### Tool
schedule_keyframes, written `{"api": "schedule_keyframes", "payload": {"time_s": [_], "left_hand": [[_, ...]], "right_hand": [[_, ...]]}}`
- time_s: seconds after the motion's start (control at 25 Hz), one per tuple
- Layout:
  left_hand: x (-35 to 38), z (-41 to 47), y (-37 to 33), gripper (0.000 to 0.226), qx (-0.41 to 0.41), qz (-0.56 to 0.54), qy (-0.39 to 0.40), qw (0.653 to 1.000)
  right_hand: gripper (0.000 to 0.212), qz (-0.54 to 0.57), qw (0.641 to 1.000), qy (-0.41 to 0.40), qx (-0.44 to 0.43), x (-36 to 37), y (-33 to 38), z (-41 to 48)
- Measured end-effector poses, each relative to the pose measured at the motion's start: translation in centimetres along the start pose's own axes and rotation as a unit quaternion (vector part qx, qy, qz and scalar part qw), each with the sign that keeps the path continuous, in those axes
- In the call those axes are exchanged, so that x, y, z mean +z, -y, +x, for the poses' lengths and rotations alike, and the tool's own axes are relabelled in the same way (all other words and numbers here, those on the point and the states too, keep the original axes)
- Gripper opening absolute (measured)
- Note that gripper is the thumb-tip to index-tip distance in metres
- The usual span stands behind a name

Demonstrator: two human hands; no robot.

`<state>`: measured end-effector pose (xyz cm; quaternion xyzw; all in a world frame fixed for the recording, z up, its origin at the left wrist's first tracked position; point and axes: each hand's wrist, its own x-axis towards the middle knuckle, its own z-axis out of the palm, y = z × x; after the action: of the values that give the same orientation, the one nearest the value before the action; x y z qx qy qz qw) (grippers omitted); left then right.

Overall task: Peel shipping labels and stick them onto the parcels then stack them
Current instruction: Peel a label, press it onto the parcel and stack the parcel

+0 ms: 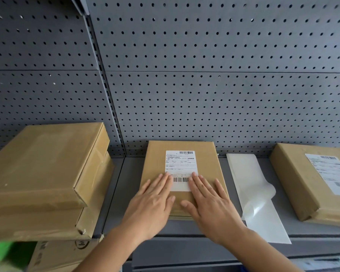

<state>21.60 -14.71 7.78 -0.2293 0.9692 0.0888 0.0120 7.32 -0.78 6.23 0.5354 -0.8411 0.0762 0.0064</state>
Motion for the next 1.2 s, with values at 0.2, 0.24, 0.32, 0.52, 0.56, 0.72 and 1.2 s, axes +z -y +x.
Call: {"api": "schedule_keyframes", "payload": {"time_s": [0.2, 0.24, 0.32, 0.52, 0.56, 0.72, 1.2], "left_hand": [[-0.1, -1.1, 2.0, 0.064, -0.1, -0.044, -0.014, 0.994], [-0.1, -1.3, 2.2, 0.065, -0.115, -0.064, -0.02, 0.991], [-0.2, -1.4, 2.3, 0.066, -0.135, -0.109, -0.03, 0.984], [0.3, -1.8, 1.6, 0.07, -0.218, -0.307, -0.047, 0.925], [0.3, -1.9, 1.7, 0.071, -0.243, -0.372, -0.053, 0.894], [-0.6, -1.8, 1.7, 0.045, -0.297, -0.533, -0.083, 0.788], [-3.9, -0.9, -1.7, 0.021, -0.254, -0.578, -0.16, 0.759]], "right_hand": [[0.085, 0.013, 0.997, 0.01, 0.077, -1.0, -3.3, -1.5], [0.083, 0.01, 0.996, 0.012, 0.087, -1.1, -3.6, -1.7], [0.079, 0.008, 0.995, 0.007, 0.097, -1.0, -3.8, -2.1], [0.072, 0.113, 0.988, -0.005, 0.106, -1.1, -3.6, -2.4], [0.07, 0.181, 0.974, -0.012, 0.134, -1.4, -3.6, -2.5], [0.047, 0.477, 0.827, 0.043, 0.295, -2.9, -3.5, -1.4], [0.021, 0.559, 0.763, -0.076, 0.317, -7.9, -6.3, -1.9]]}}
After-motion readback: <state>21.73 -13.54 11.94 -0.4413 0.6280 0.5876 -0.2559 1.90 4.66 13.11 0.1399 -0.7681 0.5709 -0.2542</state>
